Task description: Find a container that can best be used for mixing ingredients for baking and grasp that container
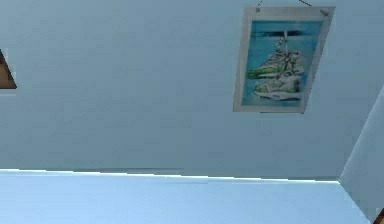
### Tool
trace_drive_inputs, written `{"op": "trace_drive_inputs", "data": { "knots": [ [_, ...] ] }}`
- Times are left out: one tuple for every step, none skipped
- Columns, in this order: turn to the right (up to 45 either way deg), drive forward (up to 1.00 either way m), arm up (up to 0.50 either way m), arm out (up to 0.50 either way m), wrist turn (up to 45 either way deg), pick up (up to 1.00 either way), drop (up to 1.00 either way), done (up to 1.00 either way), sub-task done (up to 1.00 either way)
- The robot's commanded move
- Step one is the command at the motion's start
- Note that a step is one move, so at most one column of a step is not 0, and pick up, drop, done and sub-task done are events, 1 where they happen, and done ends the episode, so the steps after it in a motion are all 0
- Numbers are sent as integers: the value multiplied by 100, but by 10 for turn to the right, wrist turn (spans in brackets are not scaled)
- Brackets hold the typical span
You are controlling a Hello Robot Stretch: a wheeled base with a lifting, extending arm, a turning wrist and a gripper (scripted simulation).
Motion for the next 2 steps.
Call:
{"op": "trace_drive_inputs", "data": {
  "knots": [
    [-210,0,0,0,0,0,0,0,0],
    [450,0,0,0,0,0,0,0,0]
  ]
}}
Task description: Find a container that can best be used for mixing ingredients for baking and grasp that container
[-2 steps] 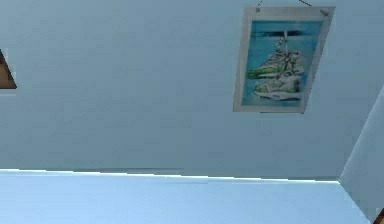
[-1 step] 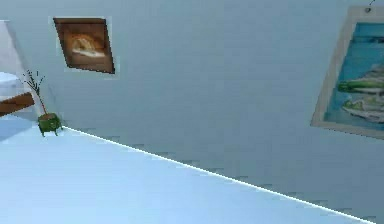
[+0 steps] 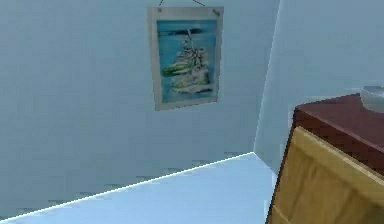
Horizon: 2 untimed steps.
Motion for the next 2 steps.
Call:
{"op": "trace_drive_inputs", "data": {
  "knots": [
    [180,0,0,0,0,0,0,0,0],
    [0,60,0,0,0,0,0,0,0]
  ]
}}
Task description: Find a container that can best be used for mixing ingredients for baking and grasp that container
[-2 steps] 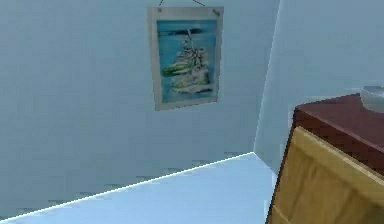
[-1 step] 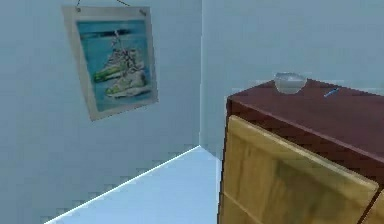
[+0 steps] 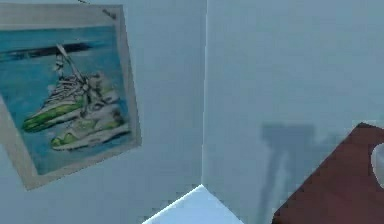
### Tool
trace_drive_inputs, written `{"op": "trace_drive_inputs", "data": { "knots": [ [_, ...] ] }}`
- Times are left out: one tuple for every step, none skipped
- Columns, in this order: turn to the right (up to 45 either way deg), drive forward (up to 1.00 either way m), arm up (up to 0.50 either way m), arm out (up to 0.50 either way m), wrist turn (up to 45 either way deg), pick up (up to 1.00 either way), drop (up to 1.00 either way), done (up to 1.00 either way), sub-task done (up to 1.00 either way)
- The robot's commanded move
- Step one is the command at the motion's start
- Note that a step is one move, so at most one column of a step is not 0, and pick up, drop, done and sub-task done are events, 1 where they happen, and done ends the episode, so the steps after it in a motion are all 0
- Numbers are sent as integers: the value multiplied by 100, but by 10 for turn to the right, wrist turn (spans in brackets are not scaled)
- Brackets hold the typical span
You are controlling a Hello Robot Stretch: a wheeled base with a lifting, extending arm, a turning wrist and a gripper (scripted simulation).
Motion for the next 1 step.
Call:
{"op": "trace_drive_inputs", "data": {
  "knots": [
    [-330,0,0,0,0,0,0,0,0]
  ]
}}
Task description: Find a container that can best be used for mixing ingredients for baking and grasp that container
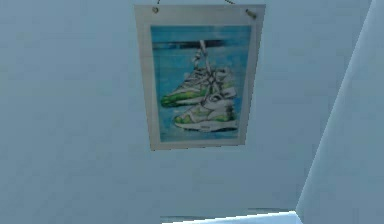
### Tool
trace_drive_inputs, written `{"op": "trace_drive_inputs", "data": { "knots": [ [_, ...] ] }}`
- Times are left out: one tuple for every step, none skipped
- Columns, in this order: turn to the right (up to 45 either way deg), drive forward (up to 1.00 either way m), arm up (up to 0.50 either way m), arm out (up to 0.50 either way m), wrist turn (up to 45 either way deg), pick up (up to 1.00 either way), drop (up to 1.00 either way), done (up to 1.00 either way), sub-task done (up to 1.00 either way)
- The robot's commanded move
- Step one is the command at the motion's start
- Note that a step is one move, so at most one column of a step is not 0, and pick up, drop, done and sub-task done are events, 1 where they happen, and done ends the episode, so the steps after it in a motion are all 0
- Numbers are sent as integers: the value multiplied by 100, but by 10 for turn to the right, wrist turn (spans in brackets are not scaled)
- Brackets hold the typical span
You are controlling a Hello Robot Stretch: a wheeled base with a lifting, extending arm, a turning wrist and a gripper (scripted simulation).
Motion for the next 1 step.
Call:
{"op": "trace_drive_inputs", "data": {
  "knots": [
    [0,0,50,0,0,0,0,0,0]
  ]
}}
